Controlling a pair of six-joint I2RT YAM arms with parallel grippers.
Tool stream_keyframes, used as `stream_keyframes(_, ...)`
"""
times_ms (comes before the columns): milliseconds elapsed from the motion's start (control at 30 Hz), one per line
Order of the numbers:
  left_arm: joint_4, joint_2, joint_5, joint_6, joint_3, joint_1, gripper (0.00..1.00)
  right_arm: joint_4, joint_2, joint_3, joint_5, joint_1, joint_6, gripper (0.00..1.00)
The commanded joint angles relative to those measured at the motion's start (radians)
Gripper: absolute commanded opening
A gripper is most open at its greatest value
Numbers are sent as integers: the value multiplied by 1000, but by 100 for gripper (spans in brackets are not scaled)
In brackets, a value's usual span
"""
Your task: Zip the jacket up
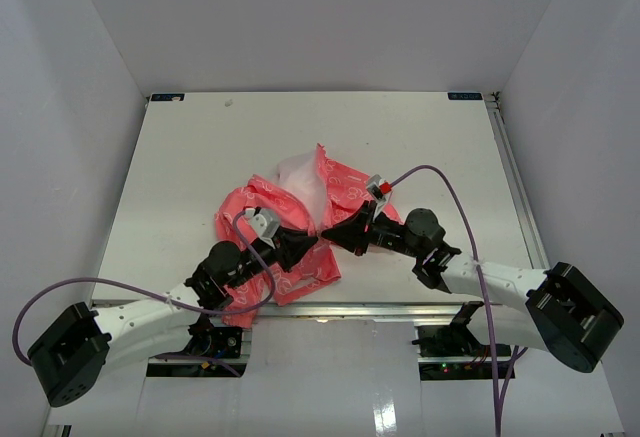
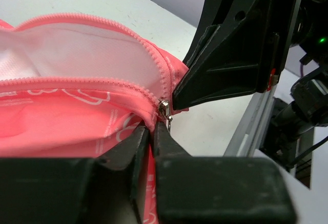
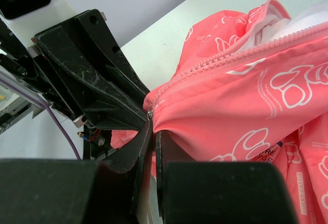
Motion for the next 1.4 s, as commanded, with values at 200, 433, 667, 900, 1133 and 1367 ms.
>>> stream_keyframes(200,-58,-88,2,-4,-10,-7,0,33,1,33,16,8,-42,8)
stream_keyframes(433,-246,-89,85,2,68,-7,0,-74,-10,108,19,-7,-89,8)
stream_keyframes(667,-384,-56,176,13,138,-7,0,-153,-10,162,1,-15,-138,8)
stream_keyframes(900,-453,1,196,7,172,-7,0,-159,-44,159,13,-29,-150,8)
stream_keyframes(1133,-465,30,184,7,174,-6,0,-162,-90,168,13,-49,-139,8)
stream_keyframes(1367,-452,29,225,19,165,-7,0,-169,-89,202,3,-53,-122,8)
